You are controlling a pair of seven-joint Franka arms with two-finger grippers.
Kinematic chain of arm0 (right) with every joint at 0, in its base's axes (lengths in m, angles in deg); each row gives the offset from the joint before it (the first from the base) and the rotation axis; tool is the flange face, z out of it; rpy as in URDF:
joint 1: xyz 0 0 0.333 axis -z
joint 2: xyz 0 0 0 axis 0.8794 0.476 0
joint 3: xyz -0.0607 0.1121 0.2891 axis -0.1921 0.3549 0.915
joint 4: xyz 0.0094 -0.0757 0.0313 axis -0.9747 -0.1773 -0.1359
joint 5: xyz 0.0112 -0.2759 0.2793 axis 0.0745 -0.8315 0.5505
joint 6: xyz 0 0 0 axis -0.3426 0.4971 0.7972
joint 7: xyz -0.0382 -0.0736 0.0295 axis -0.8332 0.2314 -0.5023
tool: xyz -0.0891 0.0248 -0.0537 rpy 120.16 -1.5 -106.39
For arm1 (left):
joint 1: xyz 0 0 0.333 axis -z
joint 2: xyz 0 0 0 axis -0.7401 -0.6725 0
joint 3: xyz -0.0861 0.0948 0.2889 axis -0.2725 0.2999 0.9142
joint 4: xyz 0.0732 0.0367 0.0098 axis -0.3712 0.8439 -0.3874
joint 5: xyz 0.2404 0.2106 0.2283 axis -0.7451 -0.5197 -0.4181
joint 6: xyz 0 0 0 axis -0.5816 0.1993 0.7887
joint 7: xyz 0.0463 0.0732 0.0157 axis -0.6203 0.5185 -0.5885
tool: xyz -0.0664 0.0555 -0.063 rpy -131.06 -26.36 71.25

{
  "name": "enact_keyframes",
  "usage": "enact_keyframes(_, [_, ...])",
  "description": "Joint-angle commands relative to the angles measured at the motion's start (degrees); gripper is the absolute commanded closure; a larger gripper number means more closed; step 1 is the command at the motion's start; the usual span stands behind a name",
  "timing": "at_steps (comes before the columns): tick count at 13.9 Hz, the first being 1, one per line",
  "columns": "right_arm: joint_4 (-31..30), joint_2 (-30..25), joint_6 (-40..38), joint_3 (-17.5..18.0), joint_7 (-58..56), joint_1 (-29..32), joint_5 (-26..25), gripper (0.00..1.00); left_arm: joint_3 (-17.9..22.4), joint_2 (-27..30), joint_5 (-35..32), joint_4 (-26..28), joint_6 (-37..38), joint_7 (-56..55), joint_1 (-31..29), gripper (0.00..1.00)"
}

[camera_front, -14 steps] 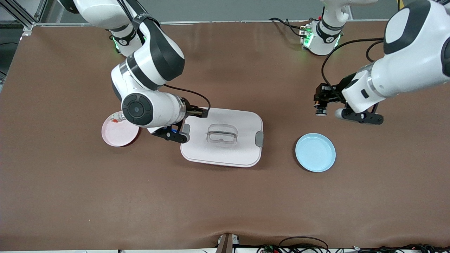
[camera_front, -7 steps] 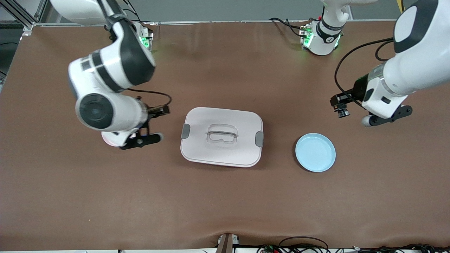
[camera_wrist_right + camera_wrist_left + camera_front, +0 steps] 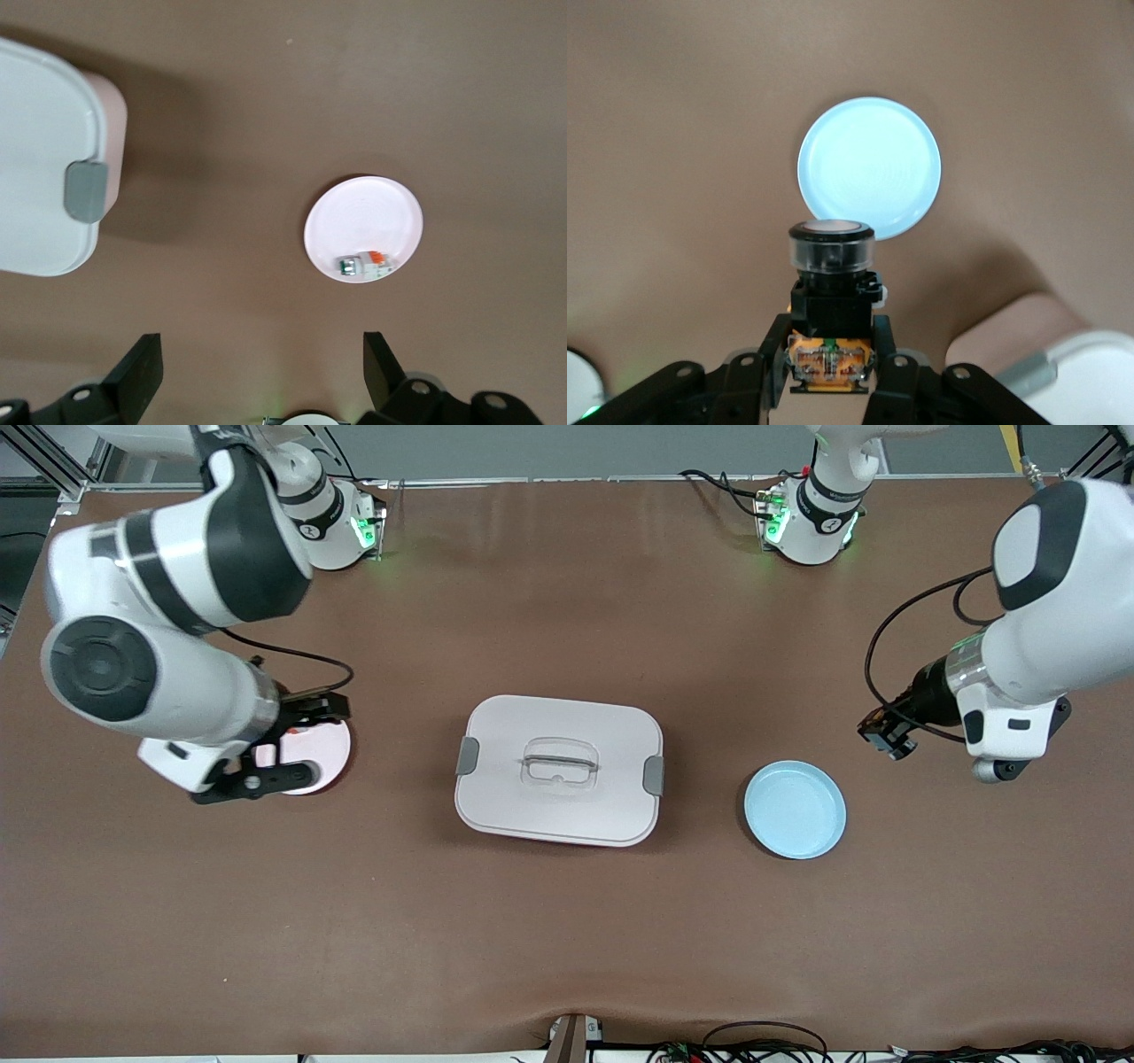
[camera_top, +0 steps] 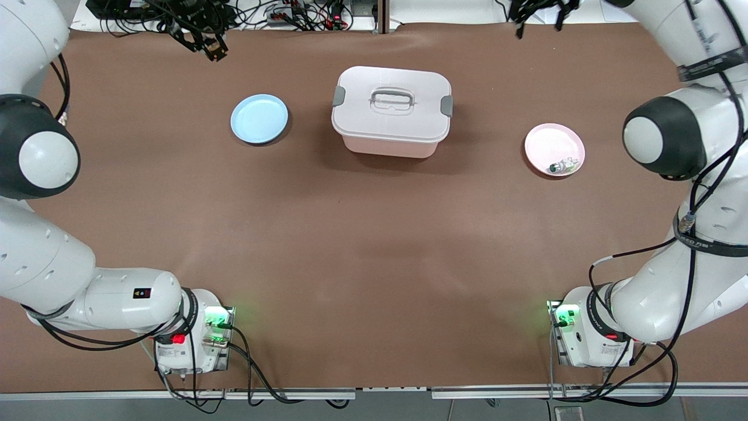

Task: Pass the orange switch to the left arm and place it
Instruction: 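Withdraw the right gripper while the left gripper carries the switch, then lower the switch with the left gripper onto the light-blue plate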

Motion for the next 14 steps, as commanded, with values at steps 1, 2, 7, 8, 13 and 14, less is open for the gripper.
enact_keyframes(1, [0.6,-1.4,-0.2,0.7,0.0,5.9,-0.4,0.00,-0.7,2.6,-3.5,9.0,-9.6,-8.7,-0.1,1.00])
enact_keyframes(2, [0.6,-1.8,-0.2,0.7,0.1,7.0,-0.4,0.00,-0.9,2.6,-4.6,11.4,-13.9,-13.1,0.0,1.00])
enact_keyframes(7, [0.6,-4.5,3.0,0.5,-0.1,8.8,-0.9,0.00,-1.0,2.4,-5.8,24.8,-34.0,-22.3,-0.1,1.00])
enact_keyframes(8, [0.6,-5.5,3.2,0.4,0.0,9.0,-1.1,0.00,-1.0,1.7,-5.8,26.5,-37.3,-23.2,-0.1,1.00])
enact_keyframes(13, [-0.1,-10.5,2.5,-1.0,0.1,10.3,-1.1,0.00,-0.8,-4.3,-7.1,26.8,-41.8,-30.2,0.0,1.00])
enact_keyframes(14, [-0.1,-10.6,2.6,-0.9,0.1,10.6,-1.1,0.00,-0.7,-5.6,-7.2,26.5,-42.3,-31.1,0.0,1.00])
